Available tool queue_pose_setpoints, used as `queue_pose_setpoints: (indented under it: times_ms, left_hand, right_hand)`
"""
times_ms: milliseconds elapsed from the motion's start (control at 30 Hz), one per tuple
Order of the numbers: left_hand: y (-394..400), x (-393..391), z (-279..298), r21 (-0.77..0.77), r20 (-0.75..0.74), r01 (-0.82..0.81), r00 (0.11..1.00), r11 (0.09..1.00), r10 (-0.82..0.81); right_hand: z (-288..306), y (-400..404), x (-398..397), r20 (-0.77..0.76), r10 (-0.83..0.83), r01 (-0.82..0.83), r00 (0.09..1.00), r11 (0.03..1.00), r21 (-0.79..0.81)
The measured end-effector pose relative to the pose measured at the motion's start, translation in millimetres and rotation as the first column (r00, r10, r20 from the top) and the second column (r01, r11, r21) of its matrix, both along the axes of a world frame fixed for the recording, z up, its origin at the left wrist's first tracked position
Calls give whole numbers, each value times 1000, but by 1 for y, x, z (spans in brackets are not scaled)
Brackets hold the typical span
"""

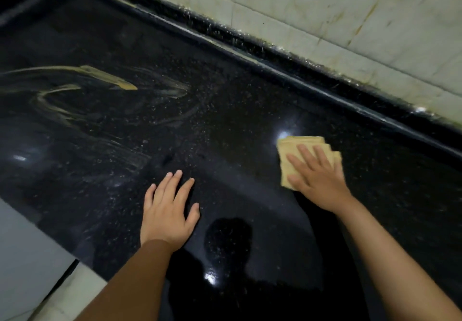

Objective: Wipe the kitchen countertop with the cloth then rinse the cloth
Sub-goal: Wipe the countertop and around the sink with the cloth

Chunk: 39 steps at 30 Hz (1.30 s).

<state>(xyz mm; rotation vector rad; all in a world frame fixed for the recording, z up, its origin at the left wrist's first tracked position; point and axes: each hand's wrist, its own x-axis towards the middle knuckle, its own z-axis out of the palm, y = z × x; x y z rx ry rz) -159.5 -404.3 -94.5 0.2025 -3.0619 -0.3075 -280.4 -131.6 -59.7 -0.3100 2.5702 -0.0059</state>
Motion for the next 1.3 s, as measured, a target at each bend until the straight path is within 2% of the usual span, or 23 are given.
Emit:
queue_pose_setpoints:
  times_ms: [100, 200, 267, 333, 433, 533, 633, 767, 800, 867, 933, 967, 1133, 1300]
  left_hand:
    - [4, -1, 0, -4, -15, -13, 1000, 1000, 13]
    - [6, -7, 1, -6, -25, -12, 1000, 1000, 12]
    - [7, -9, 1, -13, -25, -4, 1000, 1000, 3]
    - [5, -9, 0, -20, -15, -7, 1000, 1000, 6]
    - [-1, -5, -2, -16, -6, -14, 1000, 1000, 13]
    - [-5, -2, -3, -21, -18, -9, 1000, 1000, 8]
    - [-9, -5, -2, -17, -23, -7, 1000, 1000, 7]
    - [-9, -2, -1, -7, -14, -15, 1000, 1000, 15]
    - [-8, 0, -1, -3, -11, -14, 1000, 1000, 14]
    - [-5, 0, 1, 7, -1, -14, 1000, 1000, 14]
    - [-3, -2, 1, 12, 10, -12, 1000, 1000, 11]
    - [-2, -1, 0, 13, 16, -9, 1000, 1000, 9]
    - [1, 0, -1, 24, 31, -20, 999, 1000, 19]
    - [4, -8, 2, 30, 49, -16, 999, 999, 14]
  right_hand:
    - [7, 4, -36, -58, -240, 239, 969, 971, -30]
    - [9, -29, -86, -103, -319, 313, 942, 947, -70]
    - [7, -60, -116, -118, -300, 291, 947, 953, -87]
    - [3, -99, -135, -106, -199, 188, 974, 977, -105]
    - [-4, -157, -128, -80, 57, -66, 995, 992, -111]
    - [-6, -182, -93, -101, 321, -331, 942, 939, -97]
    - [-5, -164, -55, -119, 450, -463, 885, 880, -108]
    - [-8, -91, -17, -70, 523, -527, 849, 848, -55]
    - [-10, -69, -20, -64, 476, -479, 877, 877, -33]
    - [-9, -28, -47, -101, 182, -186, 978, 982, -23]
    - [-1, -4, -83, -108, -165, 159, 980, 986, -59]
    - [2, -3, -98, -112, -243, 237, 964, 969, -66]
    - [-6, -55, -140, -144, -290, 283, 946, 957, -66]
    - [-4, -124, -159, -145, -158, 143, 977, 983, -113]
